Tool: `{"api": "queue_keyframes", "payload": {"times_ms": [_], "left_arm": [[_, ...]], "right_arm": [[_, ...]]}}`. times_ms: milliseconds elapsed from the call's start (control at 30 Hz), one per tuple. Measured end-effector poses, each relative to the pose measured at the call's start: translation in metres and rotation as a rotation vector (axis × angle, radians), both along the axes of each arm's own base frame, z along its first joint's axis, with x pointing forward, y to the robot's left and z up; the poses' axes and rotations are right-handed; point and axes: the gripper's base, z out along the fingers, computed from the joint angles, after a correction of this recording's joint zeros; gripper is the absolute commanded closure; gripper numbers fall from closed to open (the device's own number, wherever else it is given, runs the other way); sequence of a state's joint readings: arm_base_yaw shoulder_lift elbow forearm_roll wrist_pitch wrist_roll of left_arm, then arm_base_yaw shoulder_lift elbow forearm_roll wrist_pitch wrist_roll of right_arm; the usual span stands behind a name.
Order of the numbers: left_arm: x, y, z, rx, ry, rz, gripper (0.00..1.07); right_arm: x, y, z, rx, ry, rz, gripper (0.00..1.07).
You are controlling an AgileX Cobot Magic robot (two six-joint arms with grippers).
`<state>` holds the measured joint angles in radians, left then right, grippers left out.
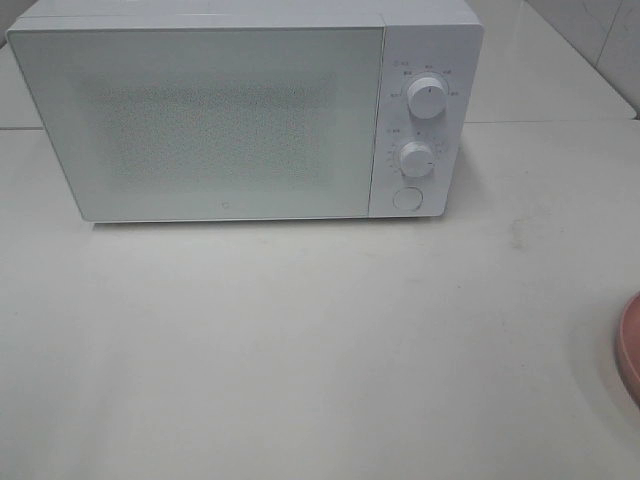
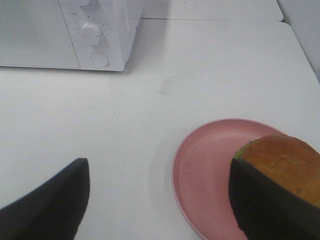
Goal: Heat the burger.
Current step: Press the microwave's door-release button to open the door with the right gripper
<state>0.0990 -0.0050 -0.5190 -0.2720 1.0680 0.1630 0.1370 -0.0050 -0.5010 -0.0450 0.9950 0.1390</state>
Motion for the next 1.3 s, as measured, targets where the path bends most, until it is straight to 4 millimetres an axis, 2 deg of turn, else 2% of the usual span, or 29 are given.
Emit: {"api": "queue_keyframes", "payload": {"times_ms": [533,700,767,967,1033,1233,1300], "left_arm": [[0.000,0.000,0.000,0.000,0.000,0.000,0.07],[0.000,0.000,0.000,0.000,0.000,0.000,0.07],[0.000,0.000,0.000,0.000,0.000,0.000,0.07],[0.000,0.000,0.000,0.000,0.000,0.000,0.07],[0.000,0.000,0.000,0.000,0.000,0.000,0.07],[0.000,0.000,0.000,0.000,0.000,0.000,0.07],[0.000,0.000,0.000,0.000,0.000,0.000,0.07]], "right_arm": [[0.000,0.000,0.000,0.000,0.000,0.000,0.32],[-0.001,0.000,0.008,0.002,-0.015,0.000,0.32],[0.006,0.001,0.015,-0.003,0.021,0.000,0.32],[0.016,0.002,0.017,-0.009,0.062,0.001,0.32],[0.028,0.004,0.019,-0.013,0.084,0.002,0.32],[0.040,0.006,0.022,-0.015,0.091,0.004,0.32],[0.052,0.008,0.023,-0.017,0.102,0.006,0.32]]}}
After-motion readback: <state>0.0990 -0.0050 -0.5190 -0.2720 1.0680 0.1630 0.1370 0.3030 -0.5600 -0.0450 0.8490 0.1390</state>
